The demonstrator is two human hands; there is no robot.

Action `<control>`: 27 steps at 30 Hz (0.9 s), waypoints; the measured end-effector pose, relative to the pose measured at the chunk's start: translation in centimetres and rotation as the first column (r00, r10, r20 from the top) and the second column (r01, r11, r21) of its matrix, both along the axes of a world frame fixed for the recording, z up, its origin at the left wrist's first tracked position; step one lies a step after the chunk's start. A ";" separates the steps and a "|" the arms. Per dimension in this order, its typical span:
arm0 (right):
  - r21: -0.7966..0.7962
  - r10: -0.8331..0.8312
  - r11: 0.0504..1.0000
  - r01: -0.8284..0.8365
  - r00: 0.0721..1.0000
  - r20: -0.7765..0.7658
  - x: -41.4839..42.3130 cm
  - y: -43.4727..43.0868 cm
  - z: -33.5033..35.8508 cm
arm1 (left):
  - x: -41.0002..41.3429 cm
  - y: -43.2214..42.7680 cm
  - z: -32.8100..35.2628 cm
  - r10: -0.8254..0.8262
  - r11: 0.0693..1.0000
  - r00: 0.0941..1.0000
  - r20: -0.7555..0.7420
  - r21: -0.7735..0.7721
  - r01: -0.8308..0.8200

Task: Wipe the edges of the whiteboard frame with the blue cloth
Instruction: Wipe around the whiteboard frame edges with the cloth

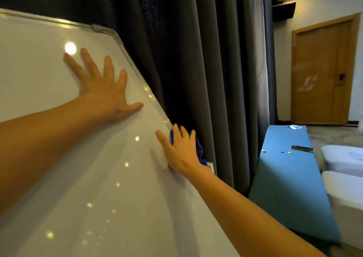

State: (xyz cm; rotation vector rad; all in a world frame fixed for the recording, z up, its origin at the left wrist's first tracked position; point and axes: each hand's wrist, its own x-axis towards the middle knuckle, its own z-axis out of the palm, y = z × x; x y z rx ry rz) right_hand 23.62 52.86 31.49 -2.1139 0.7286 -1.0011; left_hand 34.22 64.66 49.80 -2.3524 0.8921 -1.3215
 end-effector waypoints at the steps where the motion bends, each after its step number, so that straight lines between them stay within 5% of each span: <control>1: -0.050 0.014 0.999 -0.011 0.999 0.049 0.6 1.0 0.2 | -0.1 -0.4 -0.3 0.005 1.000 1.000 0.011 -0.017 -0.005; 5: -0.010 -0.064 0.998 0.068 0.970 0.234 -0.1 3.0 -3.0 | -1.1 -1.5 -1.2 0.001 0.999 1.000 0.014 -0.041 0.000; 12: 0.032 -0.108 0.994 0.103 0.953 0.282 -4.4 4.2 -11.2 | -1.9 -2.4 -2.9 -0.109 0.984 0.994 0.024 0.143 0.105; 20: 0.006 -0.137 0.991 0.137 0.986 0.096 -4.8 -0.6 -6.2 | -3.6 -2.6 -6.2 -0.236 0.886 0.971 0.034 0.418 0.200; 23: 0.158 -0.116 0.984 0.080 0.965 0.236 -4.9 -0.1 -6.9 | -4.1 -2.2 -7.2 -0.238 0.882 0.971 0.024 0.425 0.205; 27: 0.073 -0.121 0.992 0.102 0.928 0.352 -6.7 1.6 -10.0 | -4.7 -1.8 -8.5 -0.232 0.877 0.973 0.016 0.436 0.202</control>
